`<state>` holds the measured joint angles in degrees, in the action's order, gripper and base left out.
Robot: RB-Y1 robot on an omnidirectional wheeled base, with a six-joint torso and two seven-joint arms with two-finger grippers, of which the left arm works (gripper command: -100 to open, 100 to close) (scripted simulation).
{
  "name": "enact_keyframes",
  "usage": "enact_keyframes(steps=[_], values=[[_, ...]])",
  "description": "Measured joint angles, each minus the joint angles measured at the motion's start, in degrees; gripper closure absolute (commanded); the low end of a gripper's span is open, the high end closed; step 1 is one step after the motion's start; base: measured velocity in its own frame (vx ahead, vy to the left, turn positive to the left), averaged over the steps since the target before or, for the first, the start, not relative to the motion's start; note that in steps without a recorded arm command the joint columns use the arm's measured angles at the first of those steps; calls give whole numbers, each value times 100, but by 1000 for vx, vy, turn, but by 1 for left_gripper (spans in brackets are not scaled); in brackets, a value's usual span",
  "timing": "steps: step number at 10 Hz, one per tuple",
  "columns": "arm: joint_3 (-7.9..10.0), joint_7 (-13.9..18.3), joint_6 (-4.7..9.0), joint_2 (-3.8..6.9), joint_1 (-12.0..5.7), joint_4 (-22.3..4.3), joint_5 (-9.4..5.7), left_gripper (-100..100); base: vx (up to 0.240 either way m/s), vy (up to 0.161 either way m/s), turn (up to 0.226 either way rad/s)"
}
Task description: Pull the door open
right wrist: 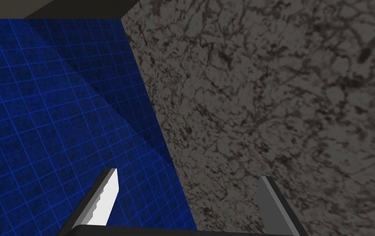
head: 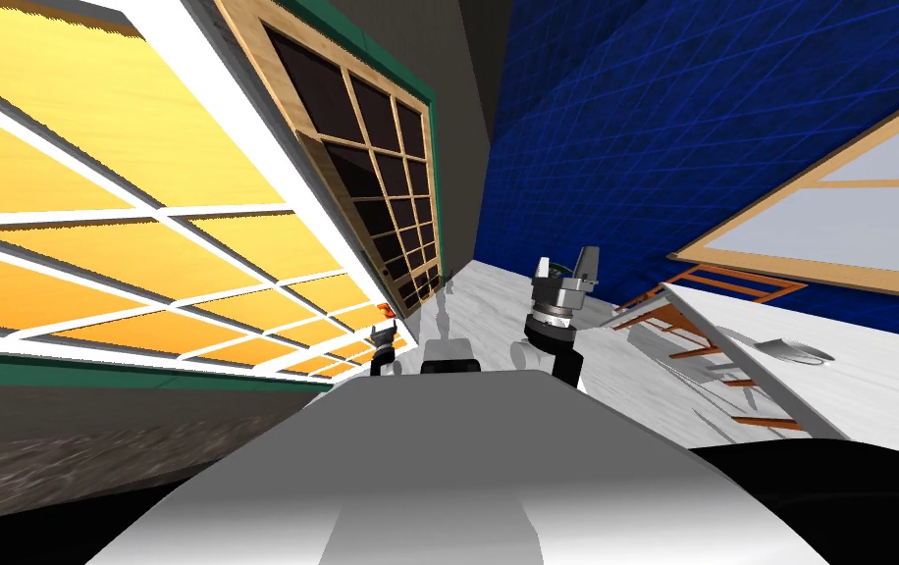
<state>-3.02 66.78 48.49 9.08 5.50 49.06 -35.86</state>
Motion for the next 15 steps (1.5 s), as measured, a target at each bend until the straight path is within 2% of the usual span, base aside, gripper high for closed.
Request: enact_keyframes(steps=[4, 5, 6, 7, 8, 9, 10, 12, 13, 15], values=[[-107, 435, -9, -10, -8, 59, -192, -100, -50, 8, -30], [-110, 459, -8, -10, -9, 57, -196, -100, 143, -7, -122], [-95, 559, 45, 78, -10, -59, -210, -100, 209, -2, -106], [-55, 625, 6, 167, 82, 57, -242, -100, 181, 14, -37], [-45, 713, 24, 240, 73, -23, -252, -100, 165, 10, -82], [-23, 792, 40, 313, 139, -2, -271, -100, 151, 20, -66], [-24, 917, 113, 394, 112, -159, -273, -100, 139, 23, -87], [23, 1107, 147, 569, 166, -212, -314, -100, 123, 25, -38], [26, 1129, 147, 581, 168, -213, -316, 100, -14, -2, 8], [33, 1109, 148, 581, 164, -214, -317, 100, -27, -1, 0]])
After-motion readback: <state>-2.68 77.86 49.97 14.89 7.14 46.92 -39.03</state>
